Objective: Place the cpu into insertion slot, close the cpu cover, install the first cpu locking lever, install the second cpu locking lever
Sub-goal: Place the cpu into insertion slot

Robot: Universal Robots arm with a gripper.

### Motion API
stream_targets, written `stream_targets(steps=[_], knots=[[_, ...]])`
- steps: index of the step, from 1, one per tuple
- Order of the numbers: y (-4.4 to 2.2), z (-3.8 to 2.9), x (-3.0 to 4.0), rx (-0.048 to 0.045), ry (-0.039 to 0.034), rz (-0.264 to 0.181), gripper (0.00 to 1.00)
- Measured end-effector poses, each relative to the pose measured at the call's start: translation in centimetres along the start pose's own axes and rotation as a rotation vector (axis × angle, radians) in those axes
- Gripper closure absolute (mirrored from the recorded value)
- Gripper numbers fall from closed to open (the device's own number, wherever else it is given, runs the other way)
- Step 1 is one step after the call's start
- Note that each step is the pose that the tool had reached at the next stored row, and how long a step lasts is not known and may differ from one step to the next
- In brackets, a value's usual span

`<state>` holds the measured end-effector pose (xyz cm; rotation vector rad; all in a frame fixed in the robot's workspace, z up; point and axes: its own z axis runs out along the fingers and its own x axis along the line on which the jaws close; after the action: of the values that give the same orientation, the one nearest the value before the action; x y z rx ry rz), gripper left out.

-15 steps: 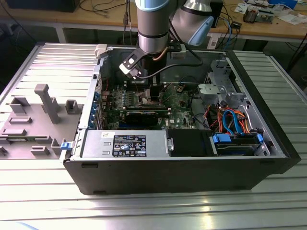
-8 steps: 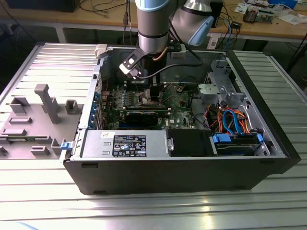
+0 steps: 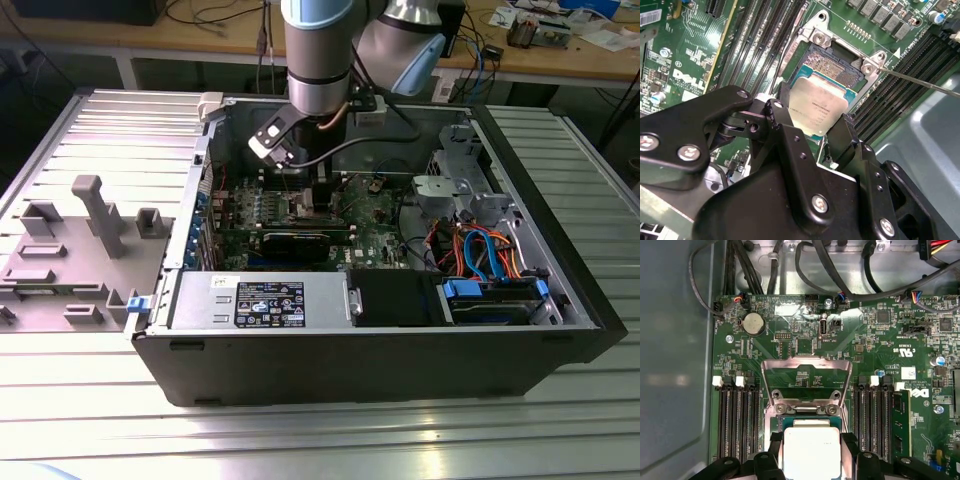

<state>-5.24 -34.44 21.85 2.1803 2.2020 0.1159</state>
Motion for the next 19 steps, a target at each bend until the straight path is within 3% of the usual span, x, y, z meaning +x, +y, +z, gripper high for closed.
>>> stream_targets(steps=[3,19], knots=[[-0.39,0.24,0.02,-0.0028,-0.0001,0.001,0.46],[-0.78,1.60,0.24,-0.0041,-0.0008,0.009,0.46]])
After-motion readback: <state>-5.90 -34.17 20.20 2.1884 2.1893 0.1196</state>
